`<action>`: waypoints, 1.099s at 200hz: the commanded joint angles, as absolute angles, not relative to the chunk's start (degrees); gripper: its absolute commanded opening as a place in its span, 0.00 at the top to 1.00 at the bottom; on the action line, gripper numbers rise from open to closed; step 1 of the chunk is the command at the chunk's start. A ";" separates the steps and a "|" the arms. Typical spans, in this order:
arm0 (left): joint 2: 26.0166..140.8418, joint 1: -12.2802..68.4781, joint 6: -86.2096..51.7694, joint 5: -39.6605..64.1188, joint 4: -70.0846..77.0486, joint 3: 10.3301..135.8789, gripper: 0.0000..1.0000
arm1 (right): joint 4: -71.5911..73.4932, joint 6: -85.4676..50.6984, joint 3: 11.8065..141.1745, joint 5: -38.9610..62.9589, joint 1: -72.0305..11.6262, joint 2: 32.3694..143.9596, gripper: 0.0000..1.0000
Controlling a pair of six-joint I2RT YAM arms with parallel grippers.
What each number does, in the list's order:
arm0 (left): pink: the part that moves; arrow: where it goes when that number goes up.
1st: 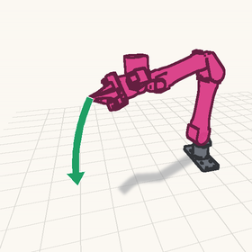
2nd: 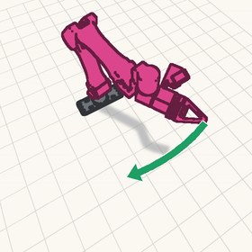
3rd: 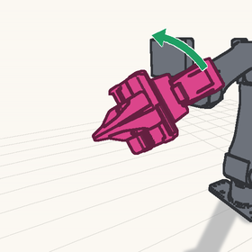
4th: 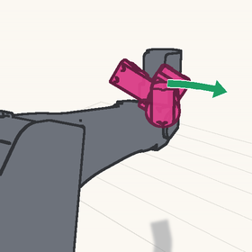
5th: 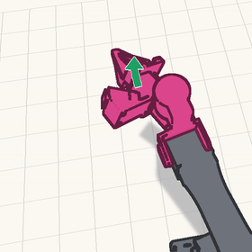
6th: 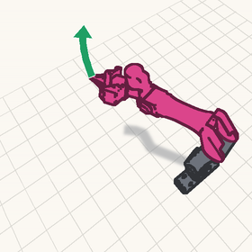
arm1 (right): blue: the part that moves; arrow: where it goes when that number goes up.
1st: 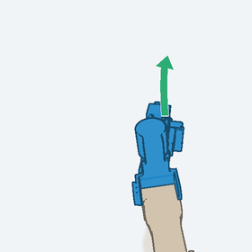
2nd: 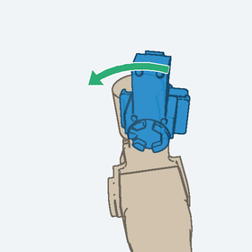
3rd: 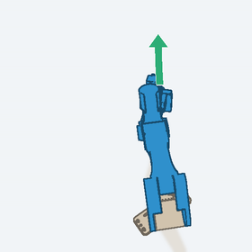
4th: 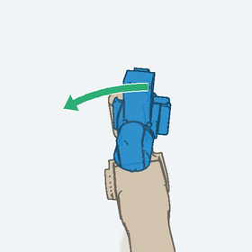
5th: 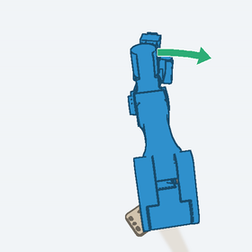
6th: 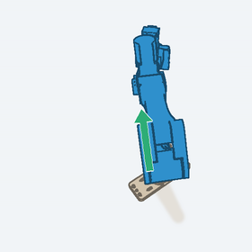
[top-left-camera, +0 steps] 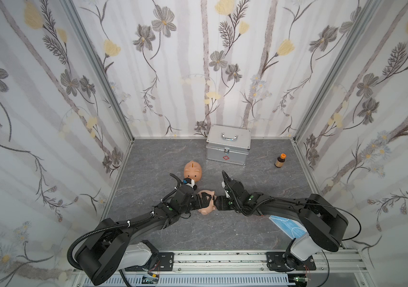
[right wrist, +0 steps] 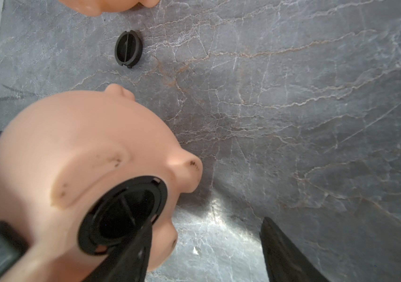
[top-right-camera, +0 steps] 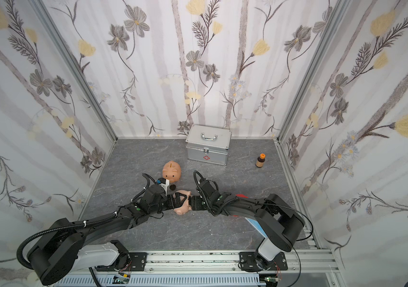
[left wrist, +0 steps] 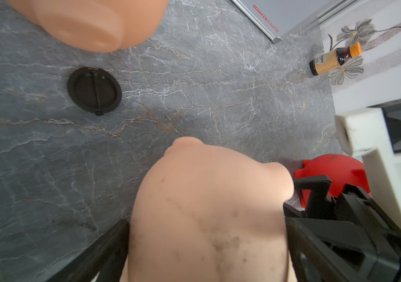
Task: Open piggy banks
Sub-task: Adjust the piggy bank at the center of the board.
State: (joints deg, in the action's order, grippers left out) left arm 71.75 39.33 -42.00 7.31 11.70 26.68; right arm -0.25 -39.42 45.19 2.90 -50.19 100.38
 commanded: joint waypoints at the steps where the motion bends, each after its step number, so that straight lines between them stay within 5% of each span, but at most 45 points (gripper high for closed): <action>1: 71.72 39.44 -41.86 6.53 8.94 26.75 0.00 | 2.46 -39.73 45.00 2.72 -50.30 99.72 0.28; 101: 71.79 36.53 -43.48 8.63 10.47 23.07 0.00 | 5.03 -40.43 41.22 -0.67 -49.14 94.76 0.30; 220: 73.41 34.09 -44.08 12.30 13.39 21.66 0.00 | 28.94 -50.31 34.23 26.17 -41.53 95.60 0.57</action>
